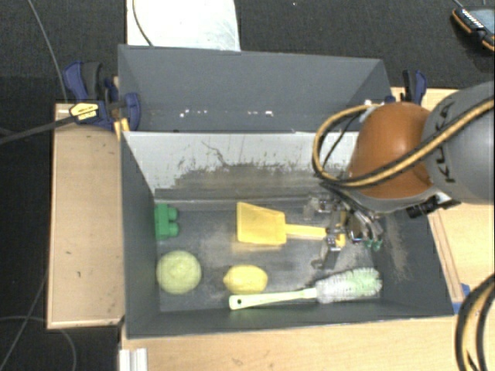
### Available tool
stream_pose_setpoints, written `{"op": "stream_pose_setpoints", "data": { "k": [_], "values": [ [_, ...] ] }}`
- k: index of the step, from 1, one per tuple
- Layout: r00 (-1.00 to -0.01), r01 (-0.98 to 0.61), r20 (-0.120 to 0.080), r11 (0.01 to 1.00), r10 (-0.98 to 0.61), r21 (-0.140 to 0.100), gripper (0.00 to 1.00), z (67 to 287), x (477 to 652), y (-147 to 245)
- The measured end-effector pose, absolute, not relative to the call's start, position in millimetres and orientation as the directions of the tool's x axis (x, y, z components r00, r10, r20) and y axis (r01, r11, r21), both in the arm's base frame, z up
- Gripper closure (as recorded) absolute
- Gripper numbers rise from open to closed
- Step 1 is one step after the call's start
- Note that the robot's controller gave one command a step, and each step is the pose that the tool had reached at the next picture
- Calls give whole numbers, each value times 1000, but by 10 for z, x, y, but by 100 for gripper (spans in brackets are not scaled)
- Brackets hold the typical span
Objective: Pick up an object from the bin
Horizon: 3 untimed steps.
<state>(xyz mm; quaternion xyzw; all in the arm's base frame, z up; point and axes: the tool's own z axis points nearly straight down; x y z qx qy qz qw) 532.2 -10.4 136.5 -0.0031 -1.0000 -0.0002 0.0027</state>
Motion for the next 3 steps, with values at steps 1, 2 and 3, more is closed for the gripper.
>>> {"op": "stream_pose_setpoints", "data": {
  "k": [1, 2, 3],
  "values": [
    [-1000, 6, -3, 1000, 6, 0, 0, 1410, 5340, -105],
    [-935, 356, -4, 935, 356, 2, 0, 1365, 5734, 22],
    [-965, 262, -5, 965, 262, 2, 0, 1136, 5679, 71]
  ]
}}
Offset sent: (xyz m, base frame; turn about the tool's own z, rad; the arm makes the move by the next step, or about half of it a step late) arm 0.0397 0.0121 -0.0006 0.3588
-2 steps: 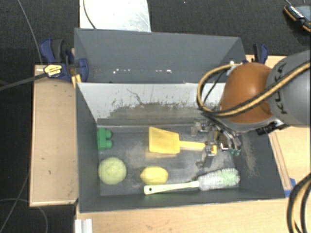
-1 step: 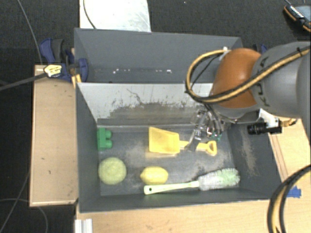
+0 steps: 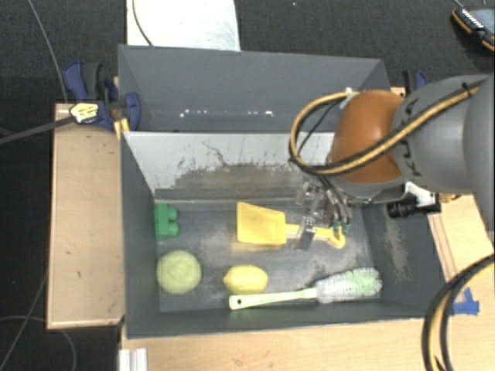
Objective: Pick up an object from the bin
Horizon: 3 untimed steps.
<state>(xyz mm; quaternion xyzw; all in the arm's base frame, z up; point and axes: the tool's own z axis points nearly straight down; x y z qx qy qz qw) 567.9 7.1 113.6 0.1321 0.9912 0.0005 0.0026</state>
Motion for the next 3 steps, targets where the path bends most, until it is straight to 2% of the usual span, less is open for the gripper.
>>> {"op": "stream_pose_setpoints", "data": {
  "k": [1, 2, 3],
  "values": [
    [-896, 443, -11, 897, 443, 5, 0, 1332, 5704, 146],
    [-855, 518, -5, 855, 518, 3, 0, 694, 5574, 309],
    [-763, 646, -13, 764, 646, 12, 100, 704, 5680, 620]
  ]
}}
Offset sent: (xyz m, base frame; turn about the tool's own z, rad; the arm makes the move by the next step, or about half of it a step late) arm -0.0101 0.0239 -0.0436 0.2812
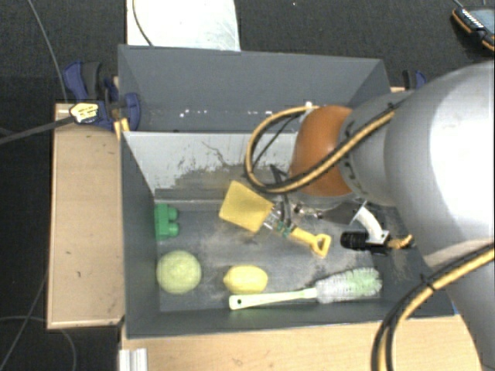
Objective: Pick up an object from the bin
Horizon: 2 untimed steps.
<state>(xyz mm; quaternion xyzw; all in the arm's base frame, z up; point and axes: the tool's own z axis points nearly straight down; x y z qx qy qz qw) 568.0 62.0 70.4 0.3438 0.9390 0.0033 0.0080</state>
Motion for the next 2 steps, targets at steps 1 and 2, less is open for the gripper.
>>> {"op": "stream_pose_setpoints", "data": {
  "k": [1, 2],
  "values": [
    [-764, 645, -13, 764, 645, 12, 100, 707, 5680, 619],
    [-765, 643, -11, 765, 643, 10, 100, 954, 5669, 615]
  ]
}}
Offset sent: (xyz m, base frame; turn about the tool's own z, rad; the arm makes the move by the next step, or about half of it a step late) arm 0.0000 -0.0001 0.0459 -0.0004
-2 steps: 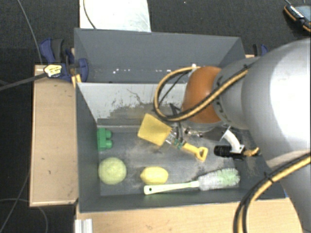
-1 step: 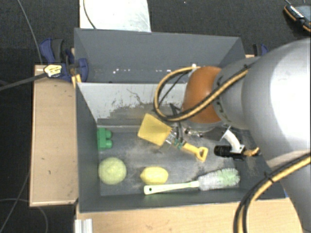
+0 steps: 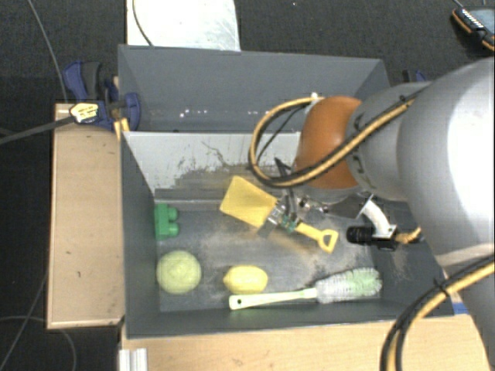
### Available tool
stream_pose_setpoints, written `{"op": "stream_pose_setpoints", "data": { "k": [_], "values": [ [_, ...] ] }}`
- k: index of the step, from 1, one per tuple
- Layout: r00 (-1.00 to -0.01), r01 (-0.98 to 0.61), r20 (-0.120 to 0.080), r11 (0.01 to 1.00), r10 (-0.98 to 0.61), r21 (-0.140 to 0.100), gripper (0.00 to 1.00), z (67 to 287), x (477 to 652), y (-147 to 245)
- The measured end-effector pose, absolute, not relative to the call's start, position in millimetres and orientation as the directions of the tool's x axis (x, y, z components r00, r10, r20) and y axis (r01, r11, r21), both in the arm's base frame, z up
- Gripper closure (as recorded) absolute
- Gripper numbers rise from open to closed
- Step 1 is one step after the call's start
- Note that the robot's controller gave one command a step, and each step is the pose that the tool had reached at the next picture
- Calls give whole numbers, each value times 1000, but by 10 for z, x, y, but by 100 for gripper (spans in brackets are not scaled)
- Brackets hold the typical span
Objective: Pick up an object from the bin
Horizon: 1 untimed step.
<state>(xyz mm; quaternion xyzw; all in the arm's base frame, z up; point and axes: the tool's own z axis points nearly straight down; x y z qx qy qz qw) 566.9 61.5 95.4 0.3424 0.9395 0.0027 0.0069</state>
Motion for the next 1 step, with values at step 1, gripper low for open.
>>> {"op": "stream_pose_setpoints", "data": {
  "k": [1],
  "values": [
    [-766, 643, -14, 766, 643, 13, 100, 1246, 5682, 615]
  ]
}}
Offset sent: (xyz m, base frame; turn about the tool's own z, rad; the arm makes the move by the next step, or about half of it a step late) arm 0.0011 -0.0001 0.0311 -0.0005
